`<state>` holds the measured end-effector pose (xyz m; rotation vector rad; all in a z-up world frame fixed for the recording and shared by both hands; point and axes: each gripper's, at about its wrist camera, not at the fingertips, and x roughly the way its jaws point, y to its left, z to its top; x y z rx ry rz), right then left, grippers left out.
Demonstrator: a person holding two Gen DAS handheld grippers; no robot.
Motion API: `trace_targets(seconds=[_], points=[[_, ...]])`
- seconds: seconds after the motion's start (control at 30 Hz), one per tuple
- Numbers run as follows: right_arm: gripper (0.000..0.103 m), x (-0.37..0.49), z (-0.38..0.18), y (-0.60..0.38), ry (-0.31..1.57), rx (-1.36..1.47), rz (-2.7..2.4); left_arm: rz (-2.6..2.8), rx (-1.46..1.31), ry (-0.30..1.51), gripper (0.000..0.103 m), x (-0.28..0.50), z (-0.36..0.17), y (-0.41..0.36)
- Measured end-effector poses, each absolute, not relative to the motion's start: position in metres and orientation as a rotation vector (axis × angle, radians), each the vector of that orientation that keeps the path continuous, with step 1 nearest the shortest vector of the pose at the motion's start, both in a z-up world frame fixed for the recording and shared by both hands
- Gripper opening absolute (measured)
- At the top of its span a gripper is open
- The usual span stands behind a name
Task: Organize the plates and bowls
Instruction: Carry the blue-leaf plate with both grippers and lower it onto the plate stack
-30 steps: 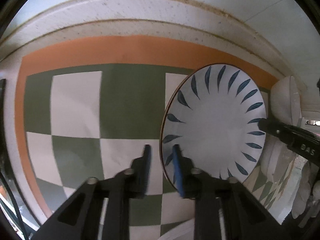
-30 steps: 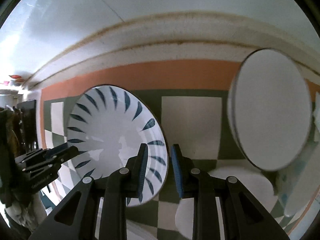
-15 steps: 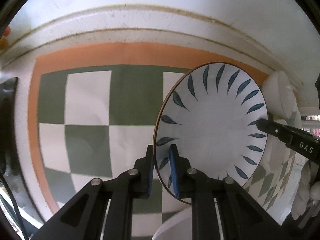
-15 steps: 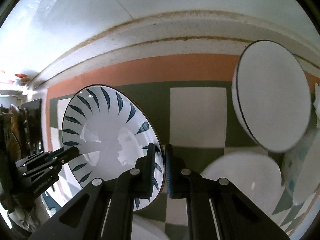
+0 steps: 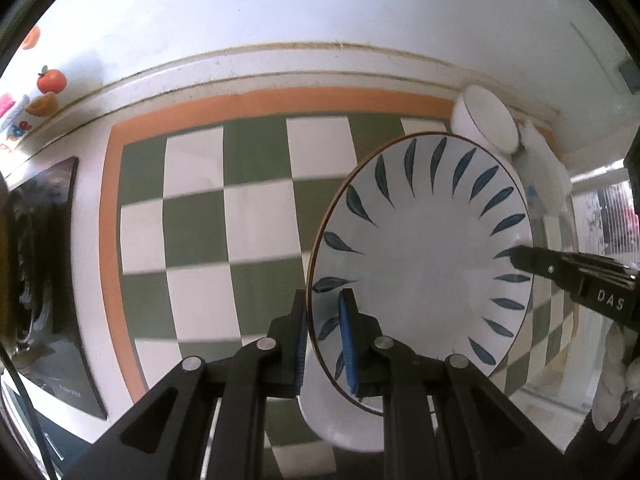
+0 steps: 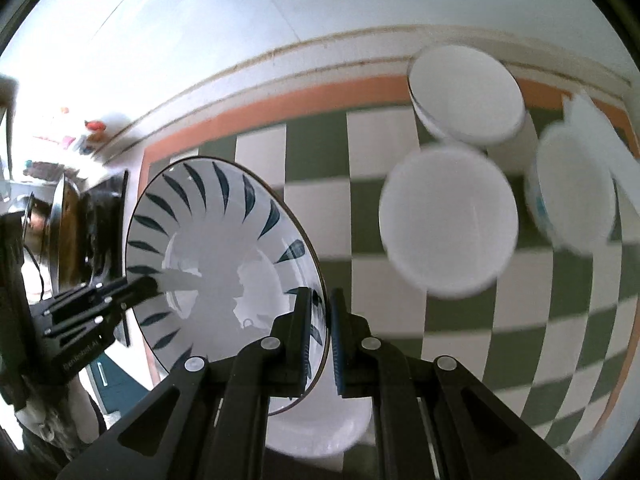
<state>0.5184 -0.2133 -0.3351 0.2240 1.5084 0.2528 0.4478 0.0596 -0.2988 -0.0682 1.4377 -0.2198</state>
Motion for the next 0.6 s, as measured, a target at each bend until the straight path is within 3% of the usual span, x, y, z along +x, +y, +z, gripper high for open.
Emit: trace_targets(seconds=[0.23,0.6], points=[[0.011,0.442,-0.354,-0.205,1.535,0.284,0.251,-0.240,-0.039,1.481,0.014,0.393,-0.320,0.051],[0.011,0.405,-0.415,-0.206,1.609,0.309,0.239,-0.199,-0.009,1.556,0.016,0.371,-0.368,0.037]])
